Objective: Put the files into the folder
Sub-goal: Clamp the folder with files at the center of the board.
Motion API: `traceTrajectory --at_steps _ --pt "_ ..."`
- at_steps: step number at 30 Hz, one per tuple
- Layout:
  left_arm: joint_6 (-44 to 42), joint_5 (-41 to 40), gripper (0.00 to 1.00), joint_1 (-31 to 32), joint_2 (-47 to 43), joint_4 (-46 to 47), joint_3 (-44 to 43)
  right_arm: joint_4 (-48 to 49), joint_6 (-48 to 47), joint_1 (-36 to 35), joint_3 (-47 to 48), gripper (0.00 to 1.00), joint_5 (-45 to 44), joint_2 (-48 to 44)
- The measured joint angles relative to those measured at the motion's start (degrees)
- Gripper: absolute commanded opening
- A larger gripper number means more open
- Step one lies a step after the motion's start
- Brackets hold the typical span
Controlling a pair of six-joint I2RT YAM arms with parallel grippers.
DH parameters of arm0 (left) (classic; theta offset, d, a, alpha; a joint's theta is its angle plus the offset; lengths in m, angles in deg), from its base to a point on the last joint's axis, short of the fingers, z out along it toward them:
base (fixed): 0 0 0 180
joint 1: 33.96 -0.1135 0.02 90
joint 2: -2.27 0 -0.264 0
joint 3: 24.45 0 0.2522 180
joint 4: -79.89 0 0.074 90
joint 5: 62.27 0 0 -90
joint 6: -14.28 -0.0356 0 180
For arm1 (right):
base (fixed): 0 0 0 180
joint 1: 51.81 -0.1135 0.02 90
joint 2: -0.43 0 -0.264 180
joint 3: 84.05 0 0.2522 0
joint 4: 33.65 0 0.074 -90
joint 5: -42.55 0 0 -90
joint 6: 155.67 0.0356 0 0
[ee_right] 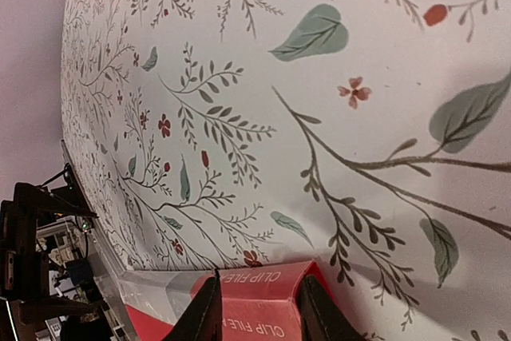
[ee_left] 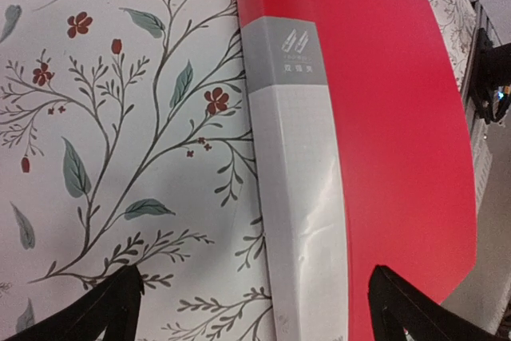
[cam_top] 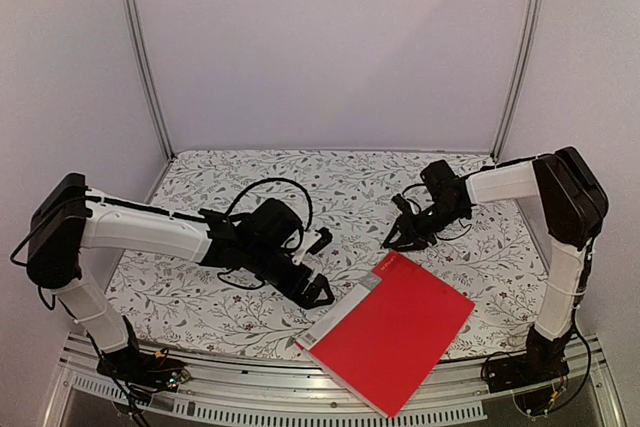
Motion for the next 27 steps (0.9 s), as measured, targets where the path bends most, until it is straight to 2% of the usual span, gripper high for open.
traceTrajectory --at_steps 2,10,15,27 --pt "0.81 0.7 0.99 -0.46 1.33 -0.04 -0.5 -0.04 -0.07 -0.66 1.6 0.25 1.16 1.46" --pt "2.91 3.54 1.0 -0.9 3.26 0.07 -2.12 -1.99 -2.29 -1.66 6.05 0.36 3.08 5.44" --pt "3.58 4.9 1.0 -0.98 4.55 0.11 -2.49 -5.38 -5.42 -1.53 6.78 0.36 1.79 5.44" --pt "3.72 6.25 0.99 -1.75 6.14 -0.09 -3.78 -11.93 -12.94 -0.74 5.4 0.24 3.08 5.44"
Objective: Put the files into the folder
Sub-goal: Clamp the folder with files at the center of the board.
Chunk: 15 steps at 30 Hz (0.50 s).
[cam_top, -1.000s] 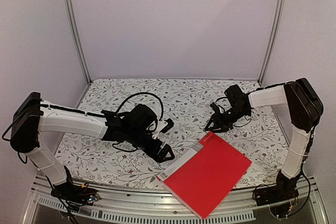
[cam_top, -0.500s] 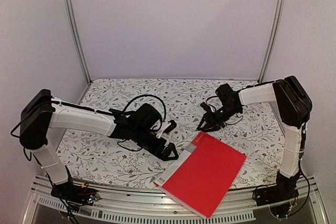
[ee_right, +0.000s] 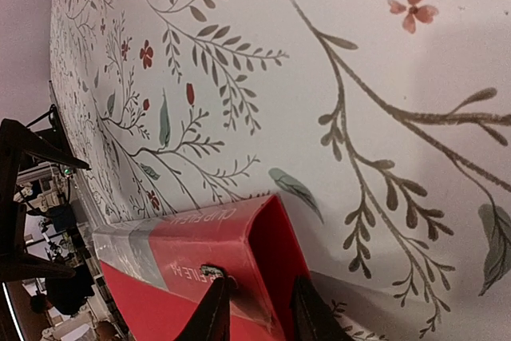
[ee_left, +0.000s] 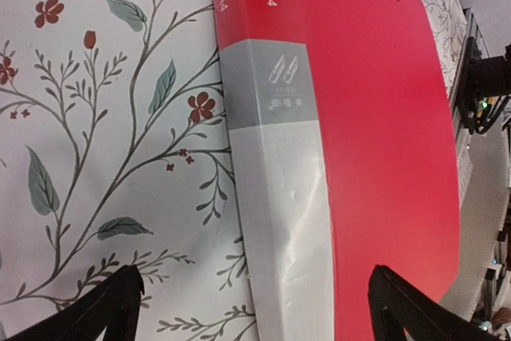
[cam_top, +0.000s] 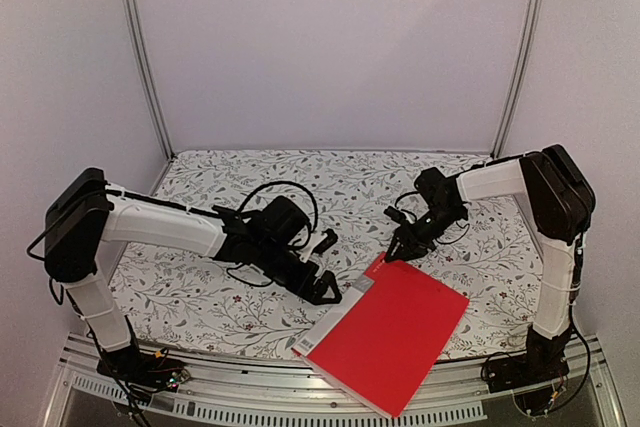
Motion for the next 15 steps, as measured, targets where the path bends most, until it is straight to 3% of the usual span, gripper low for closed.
traceTrajectory --at_steps 6,15 --pt "0.0 0.17 1.0 -0.66 0.02 -0.11 -0.33 -0.35 -0.96 0.11 -0.44 0.12 2.49 0.0" --pt "0.04 0.17 1.0 -1.88 0.57 -0.26 -0.42 -0.85 -1.7 0.11 1.27 0.03 7.52 0.22"
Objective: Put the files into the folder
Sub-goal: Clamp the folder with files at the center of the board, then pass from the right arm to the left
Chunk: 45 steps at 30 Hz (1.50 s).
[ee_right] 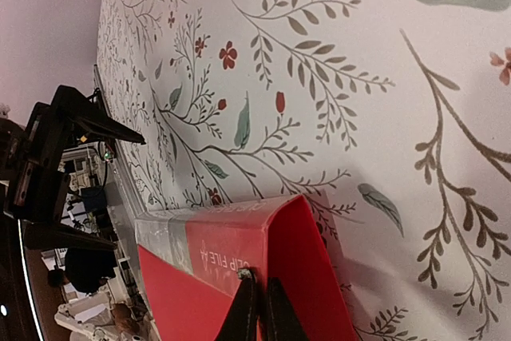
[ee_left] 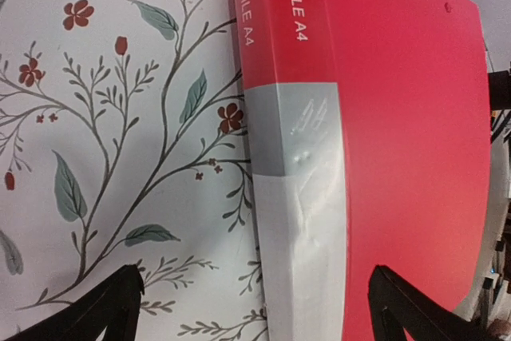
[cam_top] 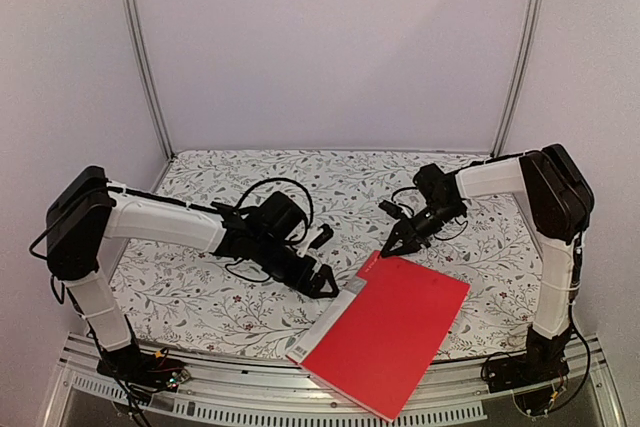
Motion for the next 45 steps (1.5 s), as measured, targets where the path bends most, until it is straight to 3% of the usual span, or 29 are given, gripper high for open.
traceTrajectory --at_steps 11,21,25,30,34,36,40,45 --pt "1.51 0.11 0.99 -3.45 0.17 0.39 0.0 -2.49 -0.72 -0.61 10.38 0.0 5.25 6.25" --pt "5.44 5.4 0.93 -9.2 6.03 4.59 -1.38 -6.69 -2.73 -1.88 28.76 0.0 6.38 15.28" --pt "5.84 7.69 0.84 -9.73 9.53 6.47 -4.5 -7.58 -3.54 -2.4 31.98 0.0 6.78 16.68" --pt "7.02 12.17 0.57 -9.88 12.2 10.19 -5.2 -8.66 -3.89 -2.8 33.2 0.0 6.82 16.76" --pt "8.83 14.62 0.31 -10.03 13.03 12.5 -5.11 -8.87 -4.39 -2.84 33.42 0.1 6.45 16.98" --pt "9.77 15.52 0.23 -10.29 13.03 13.68 -4.94 -8.92 -4.72 -2.71 33.44 0.15 5.51 17.0" --pt "11.65 16.09 0.13 -10.82 13.03 15.85 -4.81 -8.76 -4.5 -2.45 33.51 0.31 2.6 16.98" --pt "13.29 15.06 0.07 -11.98 13.03 17.25 -4.63 -7.43 -3.39 -2.05 31.95 0.58 -2.97 15.23"
